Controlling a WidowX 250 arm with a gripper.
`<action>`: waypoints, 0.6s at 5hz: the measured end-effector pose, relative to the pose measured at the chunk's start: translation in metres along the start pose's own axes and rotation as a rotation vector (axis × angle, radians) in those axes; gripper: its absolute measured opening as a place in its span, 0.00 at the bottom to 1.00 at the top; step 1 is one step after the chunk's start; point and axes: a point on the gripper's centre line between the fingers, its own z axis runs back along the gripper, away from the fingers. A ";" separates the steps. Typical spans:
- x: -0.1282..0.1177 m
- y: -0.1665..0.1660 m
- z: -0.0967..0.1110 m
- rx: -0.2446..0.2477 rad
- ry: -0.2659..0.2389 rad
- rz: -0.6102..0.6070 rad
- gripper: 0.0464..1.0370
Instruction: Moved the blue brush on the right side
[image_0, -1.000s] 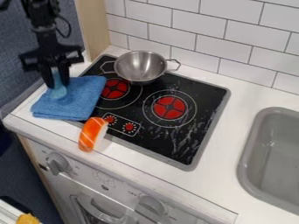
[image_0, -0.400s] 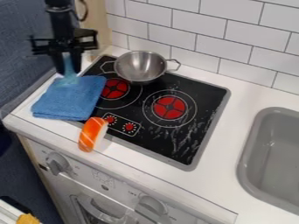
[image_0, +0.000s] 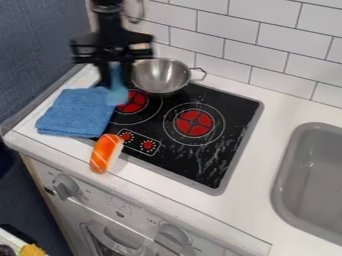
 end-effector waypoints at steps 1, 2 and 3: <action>-0.023 -0.035 -0.003 -0.027 -0.002 -0.103 0.26; -0.044 -0.083 0.001 -0.022 -0.015 -0.269 0.26; -0.060 -0.127 -0.006 -0.022 0.005 -0.367 0.26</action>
